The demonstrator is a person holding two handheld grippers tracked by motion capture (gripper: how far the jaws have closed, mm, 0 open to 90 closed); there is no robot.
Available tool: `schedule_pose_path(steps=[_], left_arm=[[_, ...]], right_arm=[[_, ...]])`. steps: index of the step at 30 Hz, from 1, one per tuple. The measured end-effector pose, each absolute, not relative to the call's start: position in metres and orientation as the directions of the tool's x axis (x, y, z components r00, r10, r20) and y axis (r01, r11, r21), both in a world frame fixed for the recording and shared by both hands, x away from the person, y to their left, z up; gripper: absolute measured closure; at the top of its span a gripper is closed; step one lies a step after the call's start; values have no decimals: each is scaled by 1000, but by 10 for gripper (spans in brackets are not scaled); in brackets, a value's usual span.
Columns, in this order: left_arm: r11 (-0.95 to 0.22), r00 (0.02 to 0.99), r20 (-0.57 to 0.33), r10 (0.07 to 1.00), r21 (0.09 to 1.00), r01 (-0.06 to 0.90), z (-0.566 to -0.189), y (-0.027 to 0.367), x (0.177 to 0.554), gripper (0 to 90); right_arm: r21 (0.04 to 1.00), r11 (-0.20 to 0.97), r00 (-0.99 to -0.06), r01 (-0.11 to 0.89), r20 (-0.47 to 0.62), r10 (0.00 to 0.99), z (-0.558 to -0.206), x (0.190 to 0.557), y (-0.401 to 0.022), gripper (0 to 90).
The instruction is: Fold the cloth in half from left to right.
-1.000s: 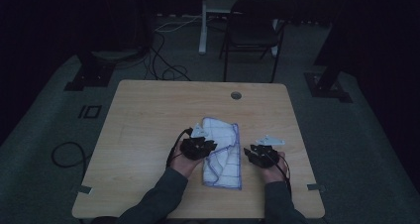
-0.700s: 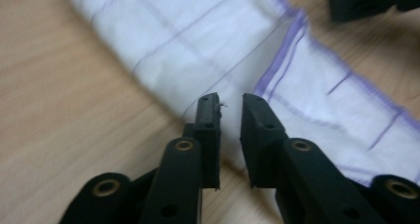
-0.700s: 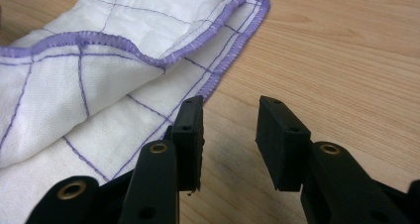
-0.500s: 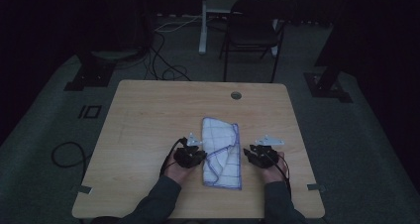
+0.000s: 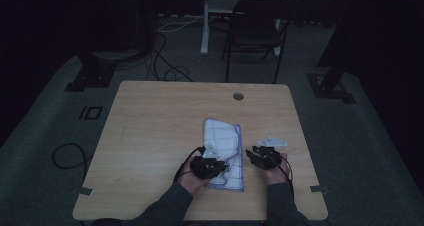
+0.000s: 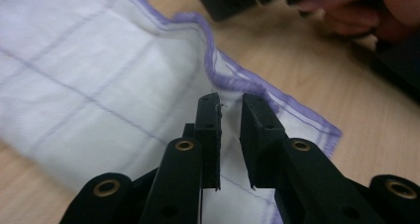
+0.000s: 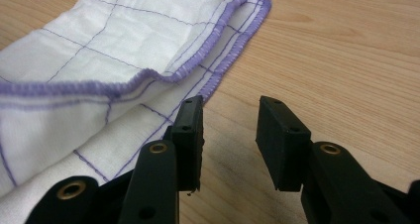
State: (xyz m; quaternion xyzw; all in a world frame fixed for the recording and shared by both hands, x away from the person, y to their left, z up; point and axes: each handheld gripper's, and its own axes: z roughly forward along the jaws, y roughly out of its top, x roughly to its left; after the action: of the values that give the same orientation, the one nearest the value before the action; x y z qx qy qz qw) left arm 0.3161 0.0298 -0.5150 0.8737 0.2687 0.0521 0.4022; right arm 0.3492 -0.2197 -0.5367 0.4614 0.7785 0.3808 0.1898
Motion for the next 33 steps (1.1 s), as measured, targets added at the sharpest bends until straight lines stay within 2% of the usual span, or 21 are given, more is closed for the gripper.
schedule_pose_path(steps=[5, 12, 22, 27, 30, 33], left_arm=[[-555, 868, -126, 480, 722, 413, -520, 25, 306, 774], [-583, 867, -104, 487, 701, 411, -528, 35, 293, 767], [-577, 848, -83, 524, 698, 425, -529, 58, 282, 768], [-582, 843, -75, 532, 692, 428, -532, 64, 279, 768], [-581, 841, -81, 535, 687, 436, -535, 65, 277, 760], [-584, 843, -80, 532, 686, 433, -535, 65, 277, 747]], right_arm=[[775, 272, -495, 571, 60, 867, -535, 351, -221, 632], [786, 268, -492, 557, 52, 869, -531, 359, -219, 645], [801, 258, -501, 540, 59, 864, -523, 388, -200, 741], [796, 176, -482, 579, 160, 861, -523, 414, -192, 692], [778, 176, -473, 603, 170, 865, -526, 429, -186, 634], [760, 164, -457, 629, 191, 868, -530, 445, -181, 618]])
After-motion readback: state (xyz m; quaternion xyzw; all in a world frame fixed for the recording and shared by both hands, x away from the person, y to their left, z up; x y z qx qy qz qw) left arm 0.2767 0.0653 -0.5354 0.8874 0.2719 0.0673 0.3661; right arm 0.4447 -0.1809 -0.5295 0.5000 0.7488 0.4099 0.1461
